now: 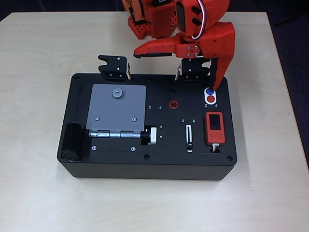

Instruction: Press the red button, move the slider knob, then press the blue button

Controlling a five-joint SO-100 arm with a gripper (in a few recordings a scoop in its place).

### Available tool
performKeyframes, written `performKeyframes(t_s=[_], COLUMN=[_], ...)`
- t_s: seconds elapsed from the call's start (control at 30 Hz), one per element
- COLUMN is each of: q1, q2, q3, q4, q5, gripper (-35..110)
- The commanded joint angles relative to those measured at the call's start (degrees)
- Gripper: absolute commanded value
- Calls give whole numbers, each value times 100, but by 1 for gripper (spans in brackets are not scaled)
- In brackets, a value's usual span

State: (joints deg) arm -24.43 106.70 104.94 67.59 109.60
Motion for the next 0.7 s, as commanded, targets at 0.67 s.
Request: performKeyframes(t_s=[0.67], q1=[35], q2=[97], q3=[-158], q4=[88], q5=[-9], gripper=[96])
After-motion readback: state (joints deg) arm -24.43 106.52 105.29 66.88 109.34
